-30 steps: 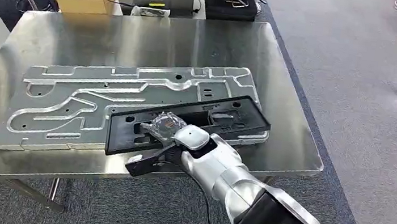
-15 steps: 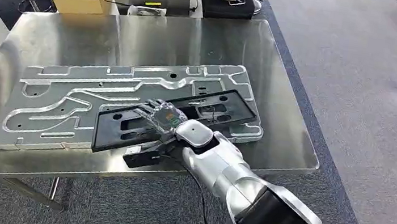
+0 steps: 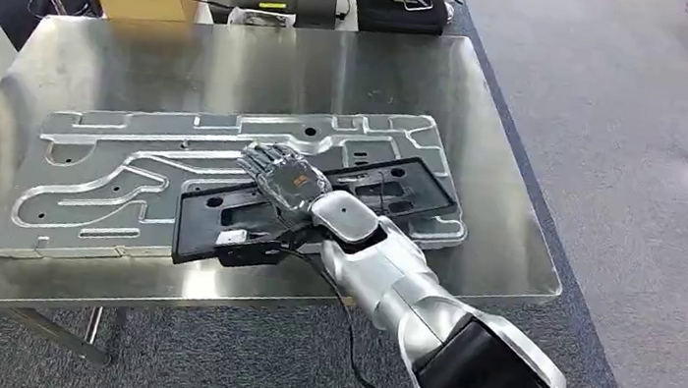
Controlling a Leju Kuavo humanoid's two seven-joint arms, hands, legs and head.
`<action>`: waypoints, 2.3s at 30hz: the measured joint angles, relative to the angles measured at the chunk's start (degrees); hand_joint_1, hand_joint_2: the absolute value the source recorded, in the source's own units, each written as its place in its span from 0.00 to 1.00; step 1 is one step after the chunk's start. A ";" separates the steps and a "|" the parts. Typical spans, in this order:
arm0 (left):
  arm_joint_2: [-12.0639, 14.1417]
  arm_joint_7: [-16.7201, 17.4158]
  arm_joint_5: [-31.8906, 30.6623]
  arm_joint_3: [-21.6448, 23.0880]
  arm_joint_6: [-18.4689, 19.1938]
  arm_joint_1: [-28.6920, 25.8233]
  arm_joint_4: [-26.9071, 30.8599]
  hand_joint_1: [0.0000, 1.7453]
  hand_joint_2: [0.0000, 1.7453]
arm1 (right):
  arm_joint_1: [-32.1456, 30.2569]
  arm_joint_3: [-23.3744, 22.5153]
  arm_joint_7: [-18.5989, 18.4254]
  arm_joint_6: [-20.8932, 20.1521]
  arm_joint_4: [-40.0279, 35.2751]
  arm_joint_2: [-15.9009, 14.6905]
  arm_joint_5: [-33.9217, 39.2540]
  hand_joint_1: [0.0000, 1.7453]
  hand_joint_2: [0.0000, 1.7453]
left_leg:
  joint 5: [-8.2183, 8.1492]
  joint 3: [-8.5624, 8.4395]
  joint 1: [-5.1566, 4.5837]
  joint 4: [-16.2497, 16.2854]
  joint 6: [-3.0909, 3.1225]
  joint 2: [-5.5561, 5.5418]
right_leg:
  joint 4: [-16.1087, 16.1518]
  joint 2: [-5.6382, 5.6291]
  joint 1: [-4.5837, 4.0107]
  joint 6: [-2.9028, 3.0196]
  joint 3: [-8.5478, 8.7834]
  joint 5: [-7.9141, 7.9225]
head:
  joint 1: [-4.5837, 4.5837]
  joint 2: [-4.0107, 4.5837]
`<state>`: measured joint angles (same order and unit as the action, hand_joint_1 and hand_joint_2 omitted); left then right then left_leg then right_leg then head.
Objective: Take the parts from the cabinet and place them on the table.
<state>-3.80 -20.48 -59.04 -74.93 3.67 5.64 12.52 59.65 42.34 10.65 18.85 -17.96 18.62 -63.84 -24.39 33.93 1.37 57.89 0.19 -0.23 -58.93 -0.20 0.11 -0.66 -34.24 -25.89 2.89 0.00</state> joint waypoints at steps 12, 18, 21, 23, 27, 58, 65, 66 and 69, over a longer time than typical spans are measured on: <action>-0.42 -0.92 2.36 -0.33 0.61 -0.53 -0.02 0.00 0.00 | -6.40 -21.95 11.65 19.01 -26.92 -11.94 13.63 0.00 0.00 | -0.15 0.02 -0.42 0.19 -0.13 -0.73 | 1.12 0.28 -0.69 0.80 -0.42 1.32 | 0.02 0.00; -0.74 -2.01 5.62 -2.51 0.57 -2.45 -0.02 0.00 0.00 | -34.69 -46.35 20.54 18.43 -63.48 -26.81 22.92 0.00 0.00 | -7.37 3.77 -0.47 10.44 -0.88 -0.14 | 3.32 2.67 -0.09 1.78 2.06 1.25 | 0.02 0.00; -0.74 -2.27 6.12 -3.45 0.53 -3.30 -0.02 0.00 0.00 | -43.74 -57.06 25.31 15.90 -73.89 -29.24 25.63 0.00 0.00 | -9.81 6.95 -0.13 18.50 -1.35 -0.05 | 3.04 2.11 0.07 1.76 1.79 1.01 | 0.02 0.00; -0.66 -2.51 6.27 -3.61 0.53 -2.99 -0.02 0.00 0.00 | -47.48 -60.51 25.15 16.12 -78.46 -29.93 25.46 0.00 0.00 | -5.41 2.85 -0.04 11.17 -1.25 -0.07 | 2.76 0.89 0.28 1.32 2.09 0.73 | 0.00 0.00; -0.66 -3.65 6.19 -4.35 0.79 -2.56 -0.02 0.00 0.00 | -61.88 -71.14 26.56 15.44 -90.46 -30.56 31.39 0.00 0.00 | -2.60 -2.72 -0.34 0.28 -0.21 -0.25 | 1.69 1.15 -0.10 -0.04 2.33 -0.04 | 0.00 0.00; -0.48 -2.73 4.98 -4.50 1.95 -1.50 0.00 0.00 0.00 | -62.38 -106.06 23.75 7.08 -49.36 -19.22 6.37 0.00 0.00 | -7.14 -10.34 -1.19 -2.72 -0.08 0.24 | 1.93 1.05 0.07 0.17 -1.45 4.02 | 0.00 0.00; -0.83 -2.49 4.83 -4.52 1.97 -1.86 0.00 0.00 0.00 | -60.66 -110.62 19.16 11.23 -29.00 -21.97 0.04 0.00 0.00 | -2.75 -5.69 -1.01 -3.02 2.23 1.07 | -10.54 0.50 0.85 -2.17 -5.95 -7.25 | 0.00 0.00; -0.83 -2.47 4.76 -4.52 1.97 -1.85 0.02 0.00 0.00 | -60.27 -111.00 18.18 11.93 -26.81 -21.99 -0.73 0.00 0.00 | -2.04 -4.66 -1.01 -2.90 2.16 1.13 | -14.43 0.49 0.90 -2.39 -6.42 -8.20 | 0.00 0.00; -0.92 -2.08 3.93 -4.50 1.97 -1.90 0.02 0.00 0.00 | -59.34 -111.98 11.07 13.22 -17.94 -22.23 -4.38 0.00 0.00 | -0.35 -2.05 -1.00 -2.12 1.67 1.13 | -11.68 0.49 1.30 -2.44 -1.47 -2.39 | 0.00 0.00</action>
<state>-4.72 -22.56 -55.10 -79.43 5.64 3.74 12.55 0.31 -69.64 21.72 32.06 -35.90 -3.61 -68.22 -24.75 31.88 0.37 55.77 1.86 0.90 -70.60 0.29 1.41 -3.10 -35.71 -28.28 2.89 0.00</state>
